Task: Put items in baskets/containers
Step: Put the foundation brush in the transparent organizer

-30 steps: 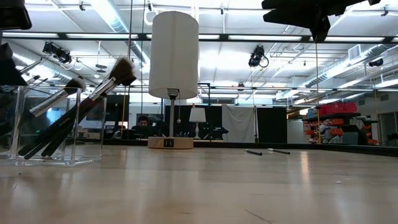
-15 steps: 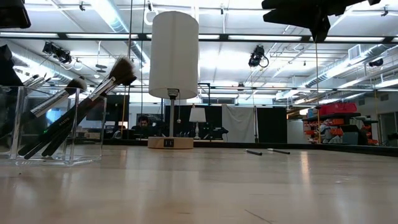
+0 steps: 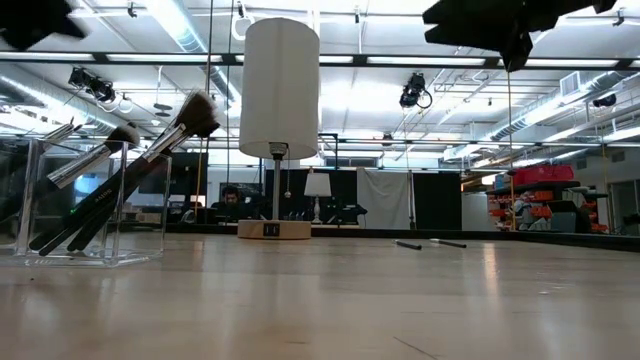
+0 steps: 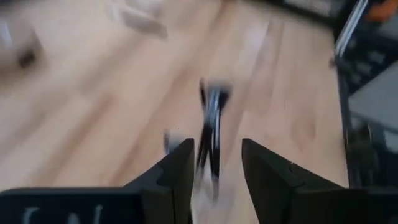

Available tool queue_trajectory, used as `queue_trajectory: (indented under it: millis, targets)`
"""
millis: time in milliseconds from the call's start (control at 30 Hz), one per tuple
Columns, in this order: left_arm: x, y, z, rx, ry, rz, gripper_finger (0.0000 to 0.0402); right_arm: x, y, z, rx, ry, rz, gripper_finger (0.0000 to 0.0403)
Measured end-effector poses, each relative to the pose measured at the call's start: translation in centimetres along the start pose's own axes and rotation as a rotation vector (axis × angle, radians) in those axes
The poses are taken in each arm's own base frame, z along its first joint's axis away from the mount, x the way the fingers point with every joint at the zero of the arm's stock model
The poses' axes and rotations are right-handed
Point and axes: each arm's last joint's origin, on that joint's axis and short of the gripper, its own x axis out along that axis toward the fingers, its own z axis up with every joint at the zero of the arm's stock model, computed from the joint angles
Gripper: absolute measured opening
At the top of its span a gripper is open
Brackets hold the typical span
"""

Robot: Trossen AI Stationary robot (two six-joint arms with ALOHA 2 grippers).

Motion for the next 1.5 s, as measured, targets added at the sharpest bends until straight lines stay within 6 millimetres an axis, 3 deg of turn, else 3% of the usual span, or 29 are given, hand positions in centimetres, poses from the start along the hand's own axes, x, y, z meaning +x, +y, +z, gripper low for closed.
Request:
queue_trajectory:
  millis: [133, 333, 567, 833, 1000, 1200, 1333, 1500]
  targets:
    - [1.1, -0.3, 1.6, 0.058, -0.16, 0.056, 0.0132, 0.2, -0.5, -0.7, -0.049, 0.053, -0.028, 0.0125]
    - [5.0, 0.6, 2.6, 0.107, -0.162, 0.074, 0.0121, 1.4, -2.7, -1.8, 0.04, 0.159, -0.158, 0.0125]
    - [10.2, 2.0, 4.2, 0.142, -0.245, 0.021, 0.0115, 4.1, -8.8, -2.9, 0.137, 0.352, -0.441, 0.0142]
    - [14.7, 3.2, 6.2, 0.146, -0.38, 0.044, 0.0115, 7.1, -15.9, -2.8, 0.172, 0.422, -0.675, 0.0222]
    - [16.1, 3.6, 5.9, 0.113, -0.378, 0.065, 0.0115, 9.0, -18.5, -4.9, 0.157, 0.481, -0.787, 0.0242]
    - [16.7, 3.1, 5.0, 0.113, -0.345, 0.052, 0.0115, 10.9, -20.3, -8.5, 0.165, 0.573, -0.835, 0.0224]
    - [16.5, 2.6, 4.7, 0.12, -0.342, 0.033, 0.0115, 11.3, -21.2, -10.5, 0.182, 0.624, -0.852, 0.0202]
    - [16.4, 2.3, 4.5, 0.13, -0.34, 0.021, 0.0115, 10.0, -21.5, -12.3, 0.259, 0.554, -0.826, 0.0159]
